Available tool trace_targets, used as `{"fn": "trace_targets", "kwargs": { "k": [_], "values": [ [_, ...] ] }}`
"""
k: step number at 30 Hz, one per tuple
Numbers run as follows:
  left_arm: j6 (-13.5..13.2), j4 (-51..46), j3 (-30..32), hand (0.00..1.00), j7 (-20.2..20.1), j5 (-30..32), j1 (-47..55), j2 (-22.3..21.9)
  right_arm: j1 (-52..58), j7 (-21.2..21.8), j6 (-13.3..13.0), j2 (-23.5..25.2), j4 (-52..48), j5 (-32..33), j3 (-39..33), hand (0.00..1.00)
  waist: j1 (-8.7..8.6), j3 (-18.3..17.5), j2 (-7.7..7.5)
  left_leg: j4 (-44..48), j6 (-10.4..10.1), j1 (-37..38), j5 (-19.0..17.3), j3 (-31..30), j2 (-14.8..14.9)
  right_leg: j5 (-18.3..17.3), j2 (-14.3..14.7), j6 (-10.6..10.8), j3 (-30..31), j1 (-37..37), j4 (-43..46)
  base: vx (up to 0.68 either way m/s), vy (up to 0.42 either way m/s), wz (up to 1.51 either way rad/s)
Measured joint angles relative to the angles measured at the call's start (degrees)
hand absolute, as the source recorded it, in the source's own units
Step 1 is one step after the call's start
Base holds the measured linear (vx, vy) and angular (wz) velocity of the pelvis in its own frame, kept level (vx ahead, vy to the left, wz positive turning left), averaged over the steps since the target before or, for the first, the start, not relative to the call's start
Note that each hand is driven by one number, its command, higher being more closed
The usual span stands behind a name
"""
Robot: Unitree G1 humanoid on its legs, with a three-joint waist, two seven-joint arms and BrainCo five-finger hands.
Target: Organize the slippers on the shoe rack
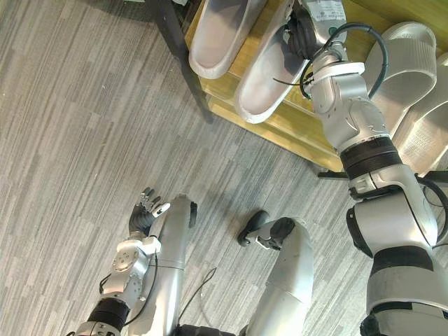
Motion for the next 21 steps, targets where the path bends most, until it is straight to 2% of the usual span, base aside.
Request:
{"fn": "trace_targets", "kwargs": {
  "k": [12, 13, 21],
  "values": [
    [-0.2, -0.2, 0.0, 0.0, 0.0, -0.8, 0.1, -0.3, -3.4, -0.7, 0.1, 0.1, 2.1, 2.3, 0.1, 1.0, 0.01, 0.0, -0.1, -1.2, -0.8, -1.1, 1.4, -1.2, -0.7, 0.0, -0.7, 0.0, -1.3, -0.5, 0.0, 0.02, -0.021, 0.06],
    [-0.2, -0.3, 0.0, 0.0, 0.0, -0.9, 0.1, -0.4, -3.6, -0.7, 0.1, 0.3, 2.1, 2.3, 0.1, 0.0, 0.03, 0.0, -0.1, -1.3, -0.9, -1.2, 1.4, -1.3, -0.7, 0.0, -0.7, 0.0, -1.5, -0.5, 0.0, 0.03, -0.013, 0.03],
    [-0.4, -0.7, 0.0, 0.0, 0.0, -1.7, 0.1, -0.3, -4.7, -1.2, 0.1, 1.1, 2.1, 2.3, 0.3, 0.0, 0.08, -0.1, -0.34, -1.2, -1.1, -2.0, 1.5, -1.5, -0.6, 0.1, -0.6, -0.1, -1.7, -1.2, 0.0, 0.0, 0.0, 0.0]
  ]
}}
